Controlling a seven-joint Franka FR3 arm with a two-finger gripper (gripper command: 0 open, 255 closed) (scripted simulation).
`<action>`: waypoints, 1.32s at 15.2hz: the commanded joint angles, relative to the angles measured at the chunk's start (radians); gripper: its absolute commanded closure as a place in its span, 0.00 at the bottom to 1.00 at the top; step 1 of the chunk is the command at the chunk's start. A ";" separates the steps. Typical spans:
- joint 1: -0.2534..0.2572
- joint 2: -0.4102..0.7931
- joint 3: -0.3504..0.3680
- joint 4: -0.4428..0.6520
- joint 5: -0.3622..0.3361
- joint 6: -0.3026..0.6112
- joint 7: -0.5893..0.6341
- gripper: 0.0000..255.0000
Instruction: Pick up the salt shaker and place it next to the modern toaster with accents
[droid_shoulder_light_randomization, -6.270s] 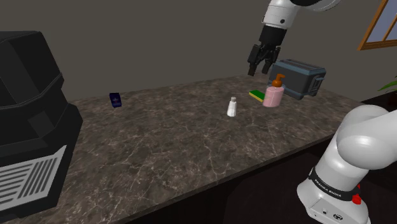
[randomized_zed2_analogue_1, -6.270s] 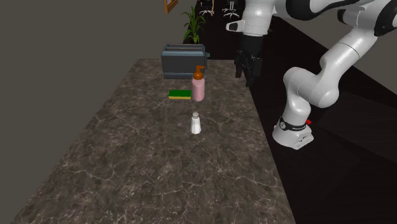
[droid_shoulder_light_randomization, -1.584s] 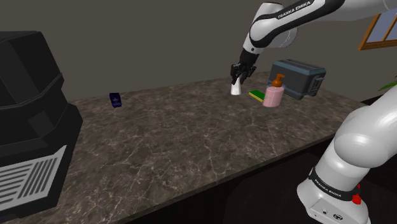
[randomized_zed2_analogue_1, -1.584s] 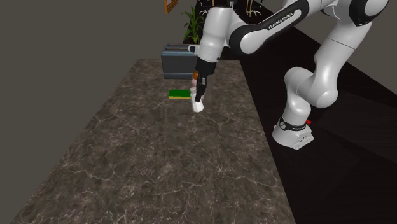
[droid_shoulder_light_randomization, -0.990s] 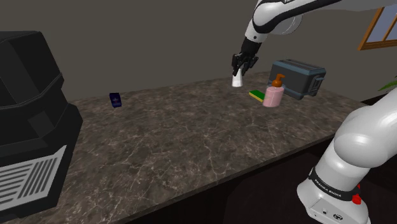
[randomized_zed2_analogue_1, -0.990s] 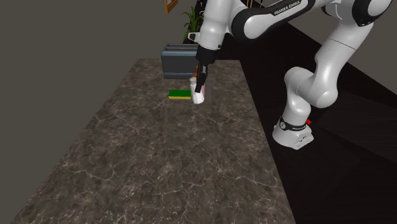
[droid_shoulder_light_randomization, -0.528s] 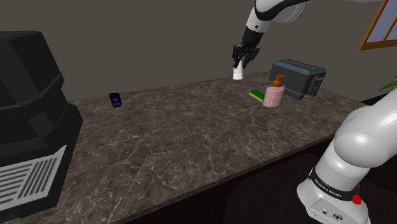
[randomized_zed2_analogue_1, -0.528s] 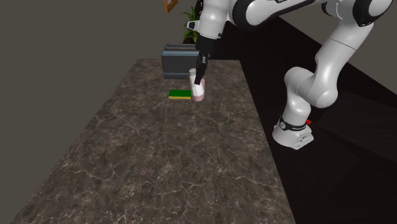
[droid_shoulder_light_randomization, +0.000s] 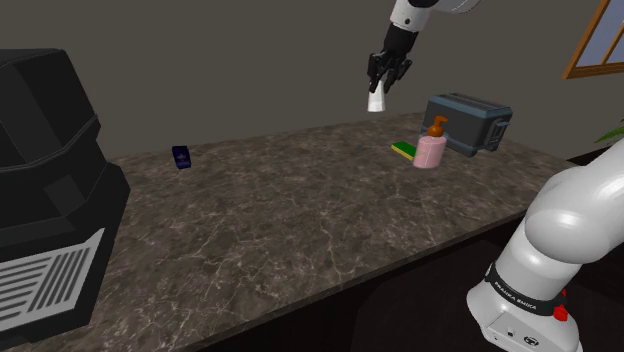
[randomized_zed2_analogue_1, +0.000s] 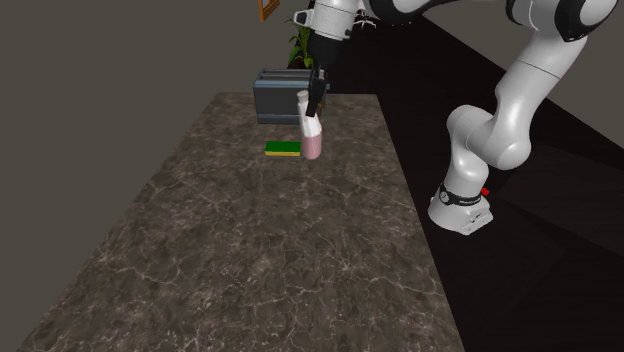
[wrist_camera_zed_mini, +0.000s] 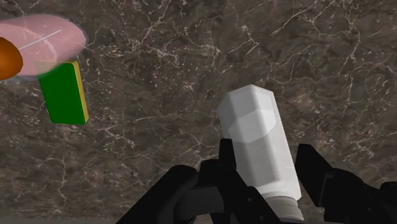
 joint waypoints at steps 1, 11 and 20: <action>0.000 0.002 -0.001 0.027 0.000 -0.025 0.000 1.00; -0.070 -0.069 -0.157 -0.006 -0.027 -0.074 -0.207 1.00; -0.126 -0.054 -0.333 0.048 -0.049 -0.125 -0.428 1.00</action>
